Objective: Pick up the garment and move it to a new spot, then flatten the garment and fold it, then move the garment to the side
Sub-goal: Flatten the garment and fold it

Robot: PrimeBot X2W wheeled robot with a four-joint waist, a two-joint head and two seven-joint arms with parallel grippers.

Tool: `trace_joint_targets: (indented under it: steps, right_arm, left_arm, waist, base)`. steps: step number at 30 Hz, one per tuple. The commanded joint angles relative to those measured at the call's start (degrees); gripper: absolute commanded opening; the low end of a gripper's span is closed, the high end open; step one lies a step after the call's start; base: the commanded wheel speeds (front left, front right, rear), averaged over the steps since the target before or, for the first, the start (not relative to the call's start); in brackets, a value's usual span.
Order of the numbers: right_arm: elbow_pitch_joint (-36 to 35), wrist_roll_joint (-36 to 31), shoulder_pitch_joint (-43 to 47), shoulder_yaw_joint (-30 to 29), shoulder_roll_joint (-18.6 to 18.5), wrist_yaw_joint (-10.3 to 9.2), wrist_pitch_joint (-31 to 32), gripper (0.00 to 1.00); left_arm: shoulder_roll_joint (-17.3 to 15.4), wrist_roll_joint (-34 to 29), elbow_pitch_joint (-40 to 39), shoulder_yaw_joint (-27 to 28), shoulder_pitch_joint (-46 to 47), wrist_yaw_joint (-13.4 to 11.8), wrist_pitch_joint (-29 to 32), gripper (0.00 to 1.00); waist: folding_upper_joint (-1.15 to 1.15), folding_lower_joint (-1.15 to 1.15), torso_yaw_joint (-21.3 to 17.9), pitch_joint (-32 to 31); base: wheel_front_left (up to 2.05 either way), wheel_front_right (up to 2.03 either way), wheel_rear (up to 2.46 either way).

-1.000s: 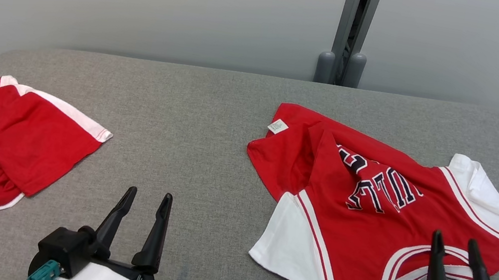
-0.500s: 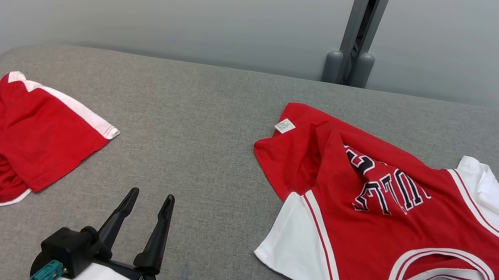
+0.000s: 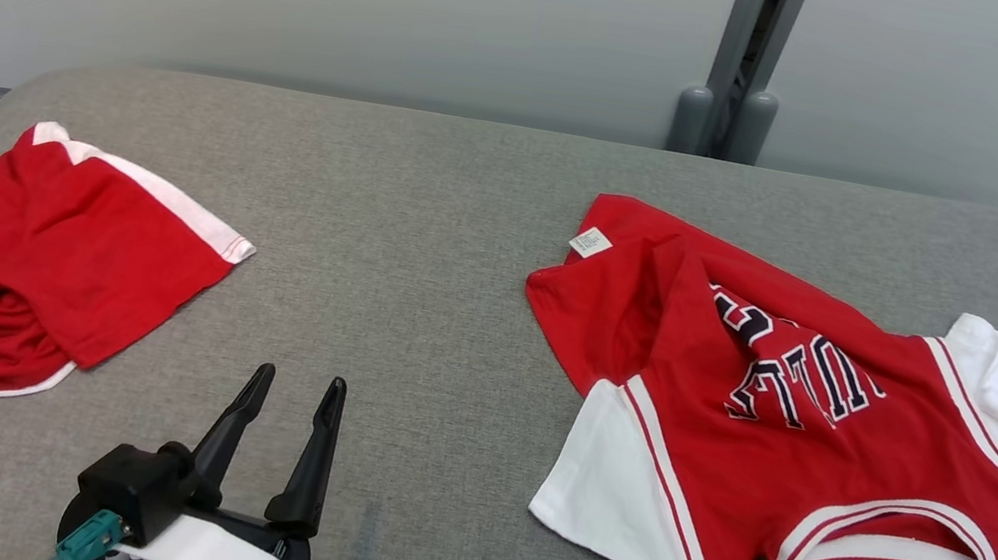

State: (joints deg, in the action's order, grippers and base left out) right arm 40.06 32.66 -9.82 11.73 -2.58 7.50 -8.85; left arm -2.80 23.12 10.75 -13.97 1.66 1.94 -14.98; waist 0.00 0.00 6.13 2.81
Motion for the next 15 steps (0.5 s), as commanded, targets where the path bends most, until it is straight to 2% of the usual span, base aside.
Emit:
trace_joint_targets:
  steps: [1, 7, 12, 15]
  right_arm:
    - [0.6, -0.9, -0.7, -0.6, -0.6, -0.02, -0.7, 0.0]
    - [-0.4, -7.8, -1.8, -7.2, -2.1, -0.02, -0.4, 0.0]
    - [-5.8, -13.4, -0.2, -15.6, -4.2, -0.02, 1.9, 0.0]
    - [-10.2, -15.6, 1.0, -19.8, -4.1, -0.02, 4.7, 0.0]
  left_arm:
    - [-0.2, -0.3, -0.1, 0.3, 0.2, -0.2, -0.2, 1.0]
    - [-0.2, -0.3, -0.4, 0.8, 0.4, 0.0, -0.2, 1.0]
    - [-0.2, -0.2, -0.7, 0.7, 1.1, -0.1, -0.2, 1.0]
    - [-0.2, 0.0, -0.7, 0.6, 1.4, -0.2, -0.2, 1.0]
  waist:
    - [0.0, 0.0, -0.6, 0.0]
    - [0.0, 0.0, -3.7, 0.3]
    - [0.0, 0.0, -6.3, 0.6]
    - [0.0, 0.0, -7.3, 0.7]
  base:
    - [0.0, 0.0, 0.0]
    - [0.0, 0.0, 0.0]
    - [0.0, 0.0, 0.0]
    - [0.0, 0.0, 0.0]
